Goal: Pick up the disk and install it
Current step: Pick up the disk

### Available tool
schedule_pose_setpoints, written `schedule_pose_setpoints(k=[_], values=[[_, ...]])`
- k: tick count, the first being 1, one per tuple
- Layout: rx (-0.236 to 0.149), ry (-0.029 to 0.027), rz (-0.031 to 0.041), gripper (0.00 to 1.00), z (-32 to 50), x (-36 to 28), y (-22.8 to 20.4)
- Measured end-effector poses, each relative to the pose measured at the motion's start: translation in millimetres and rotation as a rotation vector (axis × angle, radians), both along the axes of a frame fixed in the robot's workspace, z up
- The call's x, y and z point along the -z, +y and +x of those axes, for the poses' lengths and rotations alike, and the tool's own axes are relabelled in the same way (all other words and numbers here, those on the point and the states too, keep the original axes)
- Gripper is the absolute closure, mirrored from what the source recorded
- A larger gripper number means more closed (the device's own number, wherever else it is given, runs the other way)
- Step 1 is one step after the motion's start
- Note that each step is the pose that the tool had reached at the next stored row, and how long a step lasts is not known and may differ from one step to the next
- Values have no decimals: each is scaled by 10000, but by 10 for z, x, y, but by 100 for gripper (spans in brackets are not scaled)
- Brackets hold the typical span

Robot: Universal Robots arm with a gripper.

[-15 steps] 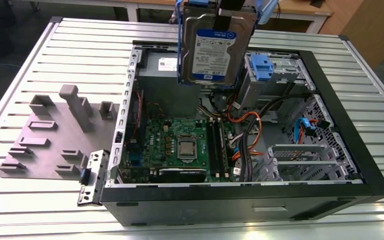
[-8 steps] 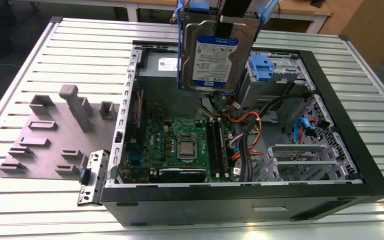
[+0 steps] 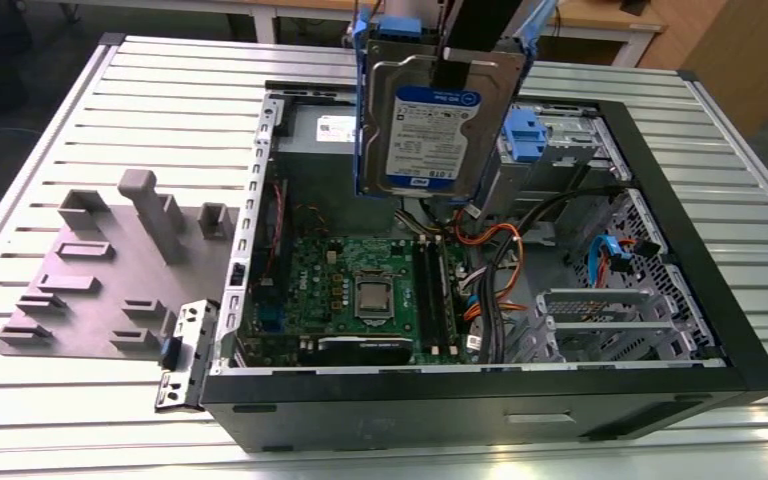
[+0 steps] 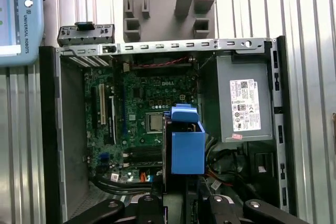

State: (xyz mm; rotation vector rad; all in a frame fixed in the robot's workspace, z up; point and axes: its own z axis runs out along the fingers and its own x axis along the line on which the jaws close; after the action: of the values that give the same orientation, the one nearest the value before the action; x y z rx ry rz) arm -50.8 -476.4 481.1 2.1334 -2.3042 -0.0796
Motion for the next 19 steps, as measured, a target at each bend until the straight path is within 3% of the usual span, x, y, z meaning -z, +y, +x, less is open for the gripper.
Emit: schedule_pose_setpoints(k=[8, 19], values=[[2, 0, 1, 65, 0, 1, -171], [4, 1, -2, 65, 0, -1, -337]])
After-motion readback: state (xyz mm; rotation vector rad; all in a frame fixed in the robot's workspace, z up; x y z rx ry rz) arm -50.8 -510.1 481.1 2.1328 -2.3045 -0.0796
